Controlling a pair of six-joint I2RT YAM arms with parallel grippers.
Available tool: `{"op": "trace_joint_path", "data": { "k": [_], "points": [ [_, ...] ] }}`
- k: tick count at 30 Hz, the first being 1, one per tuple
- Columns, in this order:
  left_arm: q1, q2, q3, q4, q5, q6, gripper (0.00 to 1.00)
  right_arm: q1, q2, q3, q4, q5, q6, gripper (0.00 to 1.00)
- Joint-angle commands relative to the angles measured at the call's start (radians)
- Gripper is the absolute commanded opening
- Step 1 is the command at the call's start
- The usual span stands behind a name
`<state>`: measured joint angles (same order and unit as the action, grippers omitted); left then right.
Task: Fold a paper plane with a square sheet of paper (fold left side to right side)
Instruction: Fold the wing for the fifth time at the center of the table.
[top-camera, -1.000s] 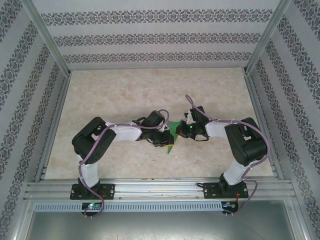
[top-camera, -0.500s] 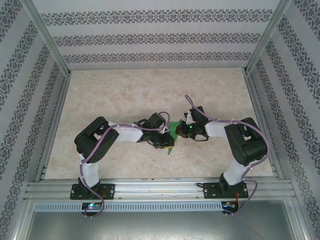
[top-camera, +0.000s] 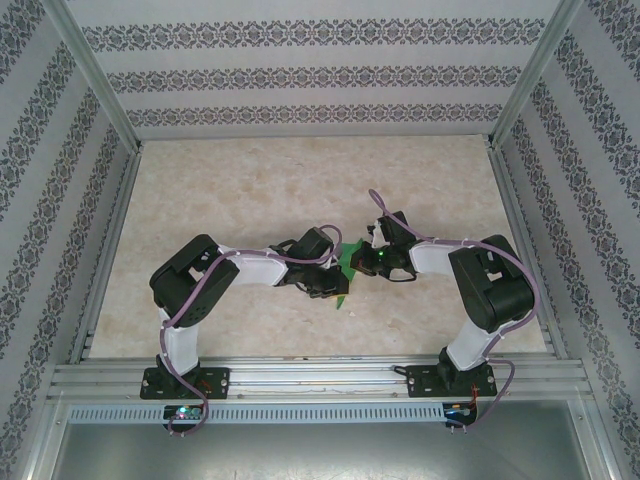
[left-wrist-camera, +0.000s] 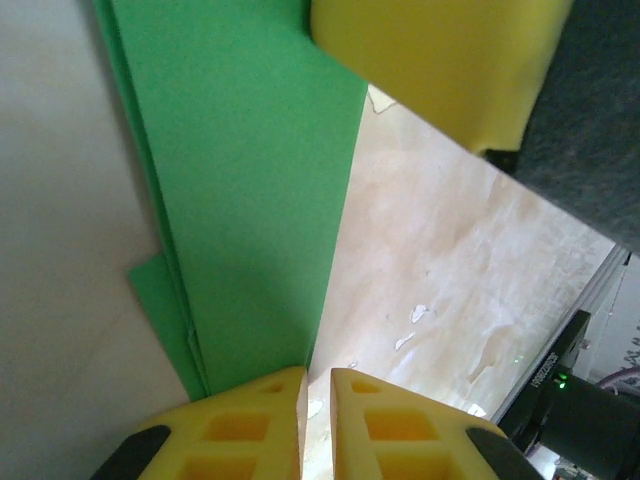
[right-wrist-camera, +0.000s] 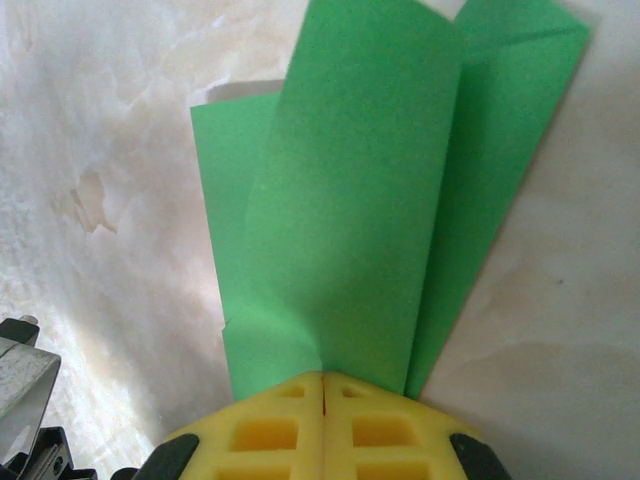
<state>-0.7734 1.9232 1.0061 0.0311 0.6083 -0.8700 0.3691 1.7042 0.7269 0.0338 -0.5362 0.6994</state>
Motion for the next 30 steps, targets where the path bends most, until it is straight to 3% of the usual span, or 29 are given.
{"op": "trace_joint_path", "data": {
  "k": [1,19,30],
  "points": [
    [-0.030,0.053,0.002,-0.164,-0.057,0.053,0.14,0.005,-0.019,0.014,-0.063,0.022,-0.025,0.00],
    [-0.026,0.019,-0.037,-0.198,-0.088,0.072,0.10,-0.131,-0.294,-0.136,-0.024,-0.096,-0.087,0.00],
    [-0.026,-0.008,-0.069,-0.207,-0.078,0.073,0.08,-0.008,-0.216,-0.160,0.141,-0.096,-0.028,0.00]
  ]
}}
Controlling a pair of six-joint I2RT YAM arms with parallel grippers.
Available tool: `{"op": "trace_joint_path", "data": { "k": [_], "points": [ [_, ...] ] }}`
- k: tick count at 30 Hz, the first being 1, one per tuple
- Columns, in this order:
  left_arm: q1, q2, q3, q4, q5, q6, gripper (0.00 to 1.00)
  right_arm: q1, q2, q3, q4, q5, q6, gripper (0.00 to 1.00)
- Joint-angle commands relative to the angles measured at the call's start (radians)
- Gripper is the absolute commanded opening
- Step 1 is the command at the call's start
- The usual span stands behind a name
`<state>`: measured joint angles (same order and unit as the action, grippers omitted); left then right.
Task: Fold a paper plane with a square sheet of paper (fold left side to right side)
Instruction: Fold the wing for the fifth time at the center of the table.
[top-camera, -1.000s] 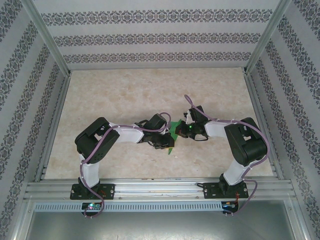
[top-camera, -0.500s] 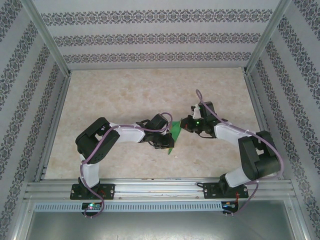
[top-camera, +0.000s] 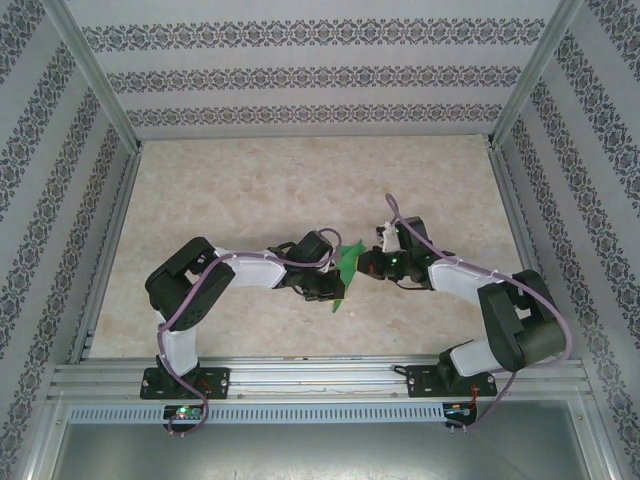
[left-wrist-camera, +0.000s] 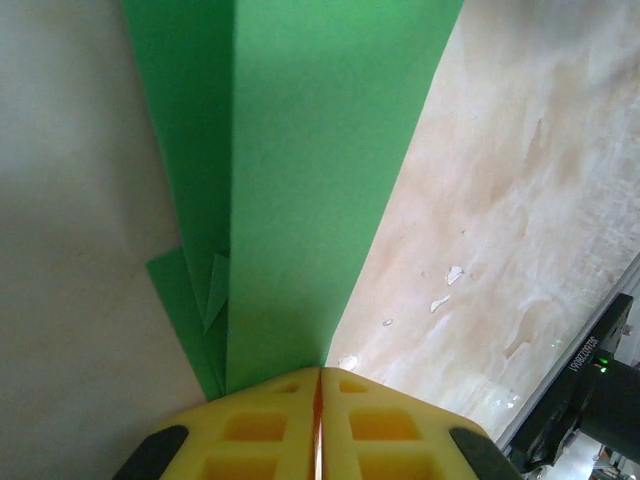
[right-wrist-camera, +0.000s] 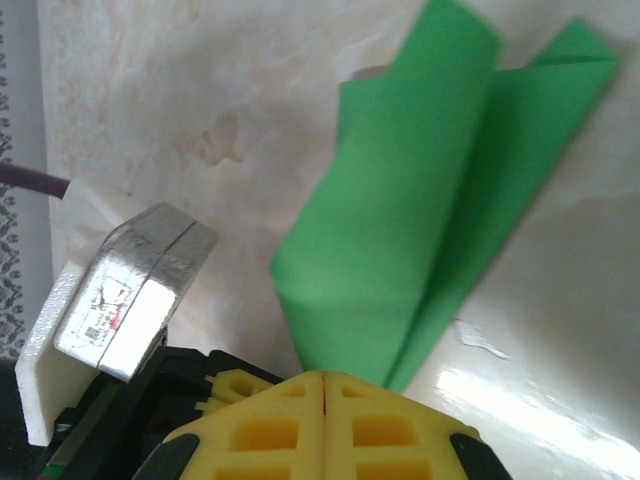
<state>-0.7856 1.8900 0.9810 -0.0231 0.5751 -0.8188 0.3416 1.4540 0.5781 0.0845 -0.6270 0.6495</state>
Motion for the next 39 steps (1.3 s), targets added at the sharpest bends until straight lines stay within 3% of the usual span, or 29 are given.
{"op": "trace_joint_path", "data": {
  "k": [1,25,39],
  "points": [
    [-0.014,0.027,-0.041,-0.155,-0.044,0.023,0.08,0.027,0.052,-0.002,0.104,-0.004,0.028,0.00],
    [-0.014,0.026,-0.033,-0.185,-0.060,0.022,0.07,0.019,0.271,0.121,0.104,0.085,-0.055,0.00],
    [-0.017,0.028,-0.030,-0.201,-0.070,0.018,0.05,-0.067,0.323,0.145,0.098,0.055,-0.089,0.00]
  ]
}}
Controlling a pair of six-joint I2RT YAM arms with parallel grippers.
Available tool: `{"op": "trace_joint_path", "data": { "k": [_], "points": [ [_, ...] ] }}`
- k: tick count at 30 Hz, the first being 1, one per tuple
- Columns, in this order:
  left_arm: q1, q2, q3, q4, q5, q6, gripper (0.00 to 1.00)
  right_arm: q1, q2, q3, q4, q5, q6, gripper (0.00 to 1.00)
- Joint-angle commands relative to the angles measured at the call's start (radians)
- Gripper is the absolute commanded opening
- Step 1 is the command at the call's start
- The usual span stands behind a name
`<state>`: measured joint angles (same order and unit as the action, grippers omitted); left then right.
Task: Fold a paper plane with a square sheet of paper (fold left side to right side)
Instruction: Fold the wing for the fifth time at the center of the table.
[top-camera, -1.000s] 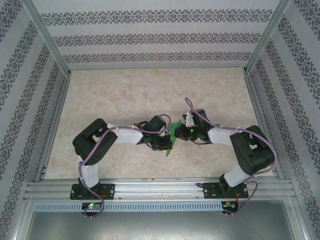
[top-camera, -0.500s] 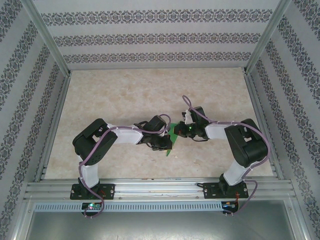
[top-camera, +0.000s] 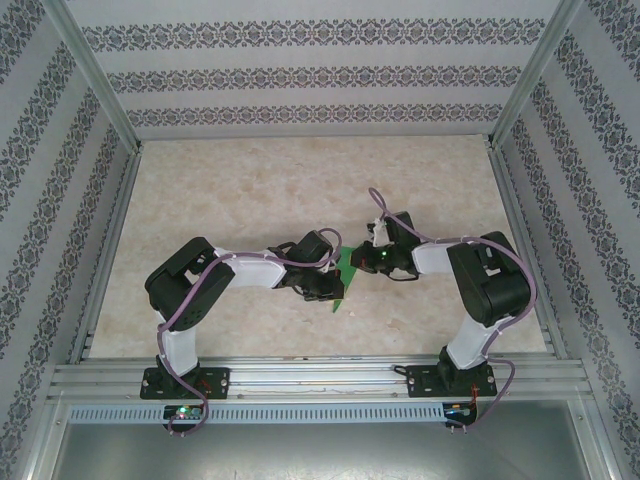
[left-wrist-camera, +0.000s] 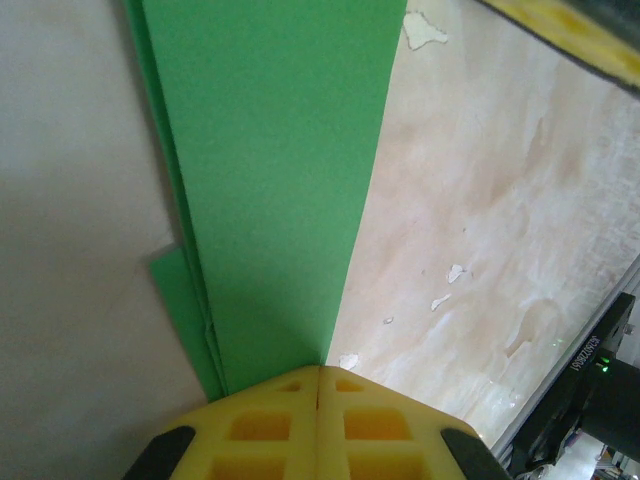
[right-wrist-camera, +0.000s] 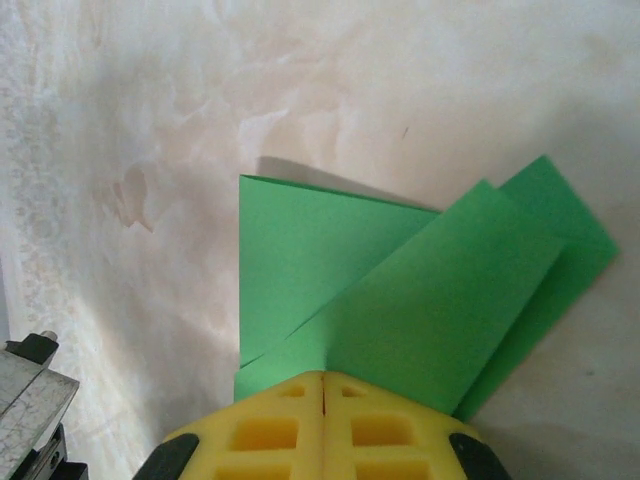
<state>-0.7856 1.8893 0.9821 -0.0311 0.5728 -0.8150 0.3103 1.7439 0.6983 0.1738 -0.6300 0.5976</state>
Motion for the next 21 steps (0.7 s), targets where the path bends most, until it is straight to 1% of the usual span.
{"op": "trace_joint_path", "data": {
  "k": [1,11,21],
  "points": [
    [-0.017,0.029,-0.032,-0.194,-0.068,0.014,0.05,-0.039,0.036,0.028,0.006,0.059,-0.039,0.00],
    [-0.017,0.030,-0.033,-0.193,-0.067,0.011,0.04,-0.093,0.059,0.077,-0.030,0.059,-0.063,0.00],
    [-0.017,0.027,-0.038,-0.187,-0.065,0.011,0.05,-0.134,0.101,0.158,-0.126,0.088,-0.118,0.00]
  ]
}}
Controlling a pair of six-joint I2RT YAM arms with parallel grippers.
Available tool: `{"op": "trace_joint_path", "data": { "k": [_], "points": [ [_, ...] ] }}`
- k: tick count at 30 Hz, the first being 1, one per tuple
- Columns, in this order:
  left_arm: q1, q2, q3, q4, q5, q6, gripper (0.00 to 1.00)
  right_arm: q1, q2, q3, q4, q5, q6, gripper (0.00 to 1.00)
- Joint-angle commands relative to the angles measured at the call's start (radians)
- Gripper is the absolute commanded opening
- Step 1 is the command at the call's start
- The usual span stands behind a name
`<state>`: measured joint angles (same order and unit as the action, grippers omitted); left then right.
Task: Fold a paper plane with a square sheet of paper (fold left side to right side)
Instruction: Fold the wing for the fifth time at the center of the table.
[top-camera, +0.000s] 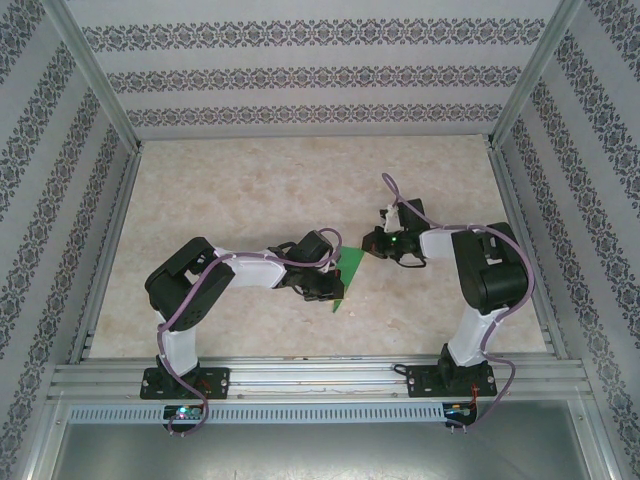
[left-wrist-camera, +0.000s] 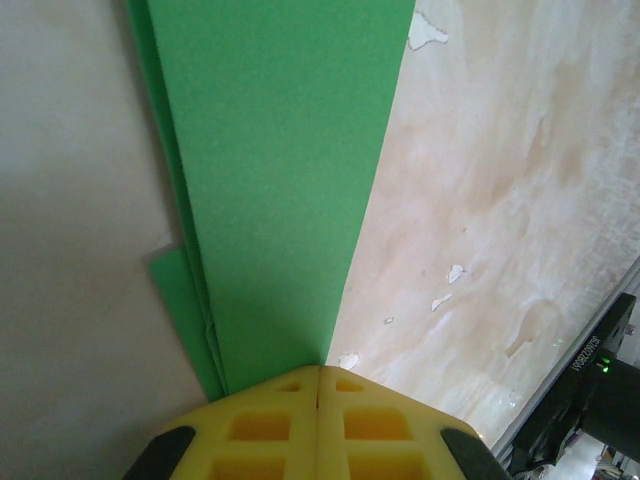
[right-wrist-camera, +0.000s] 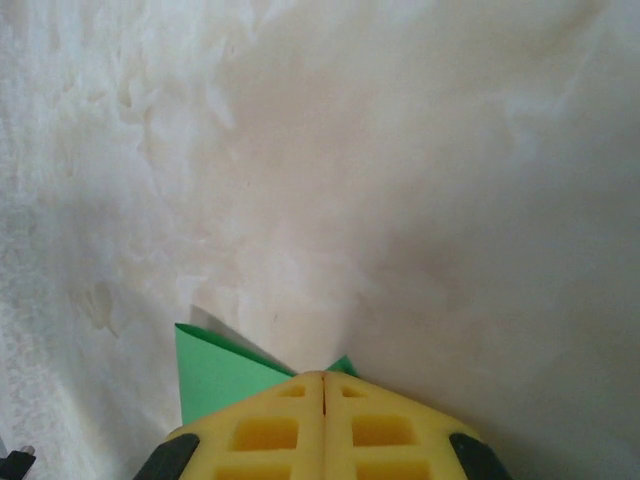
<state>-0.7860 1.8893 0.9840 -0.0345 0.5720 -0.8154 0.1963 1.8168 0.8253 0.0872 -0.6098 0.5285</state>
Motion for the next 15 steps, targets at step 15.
{"op": "trace_joint_path", "data": {
  "k": [15],
  "points": [
    [-0.019,0.019,-0.051,-0.165,-0.075,0.002,0.04,-0.054,-0.151,0.023,-0.080,-0.013,0.002,0.00]
  ]
}}
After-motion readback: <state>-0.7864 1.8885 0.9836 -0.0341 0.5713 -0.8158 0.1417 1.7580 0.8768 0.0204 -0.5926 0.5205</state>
